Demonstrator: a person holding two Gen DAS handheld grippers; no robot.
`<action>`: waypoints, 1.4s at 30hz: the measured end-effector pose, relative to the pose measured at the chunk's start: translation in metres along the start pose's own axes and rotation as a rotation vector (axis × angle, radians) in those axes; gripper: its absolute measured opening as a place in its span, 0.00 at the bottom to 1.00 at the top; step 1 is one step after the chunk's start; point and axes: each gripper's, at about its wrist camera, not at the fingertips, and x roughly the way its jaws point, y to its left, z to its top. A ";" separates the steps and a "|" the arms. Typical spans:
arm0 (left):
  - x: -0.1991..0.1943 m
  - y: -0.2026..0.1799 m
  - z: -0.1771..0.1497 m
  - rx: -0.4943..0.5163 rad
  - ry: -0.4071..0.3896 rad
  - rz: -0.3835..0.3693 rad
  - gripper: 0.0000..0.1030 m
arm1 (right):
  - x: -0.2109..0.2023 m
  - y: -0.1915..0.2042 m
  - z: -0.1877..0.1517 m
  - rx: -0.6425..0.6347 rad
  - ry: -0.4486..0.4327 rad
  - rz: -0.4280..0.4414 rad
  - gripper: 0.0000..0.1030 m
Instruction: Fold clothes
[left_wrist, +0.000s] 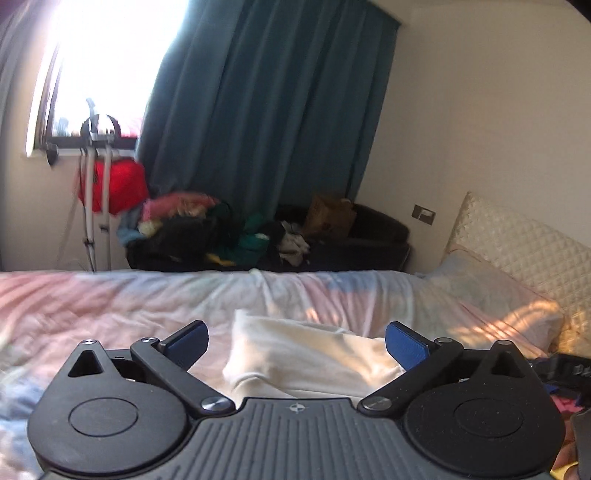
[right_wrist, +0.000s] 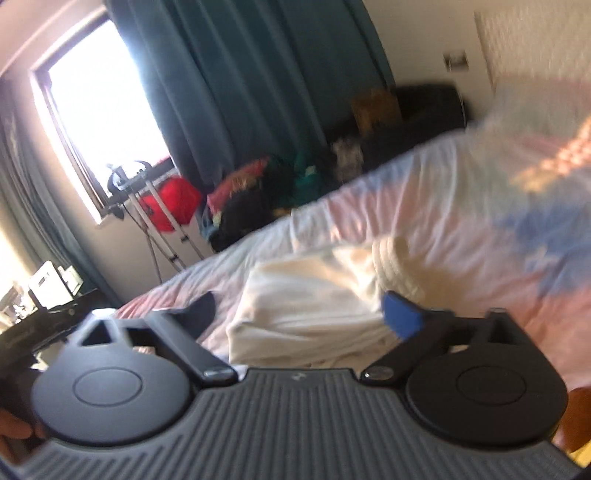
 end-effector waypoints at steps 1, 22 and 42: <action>-0.010 -0.005 0.001 0.012 -0.006 -0.002 1.00 | -0.012 0.005 0.000 -0.016 -0.022 -0.002 1.00; -0.117 -0.026 -0.075 0.088 -0.083 0.084 1.00 | -0.093 0.056 -0.088 -0.243 -0.243 -0.027 1.00; -0.075 0.003 -0.126 0.095 -0.026 0.117 0.95 | -0.035 0.056 -0.137 -0.310 -0.195 -0.168 1.00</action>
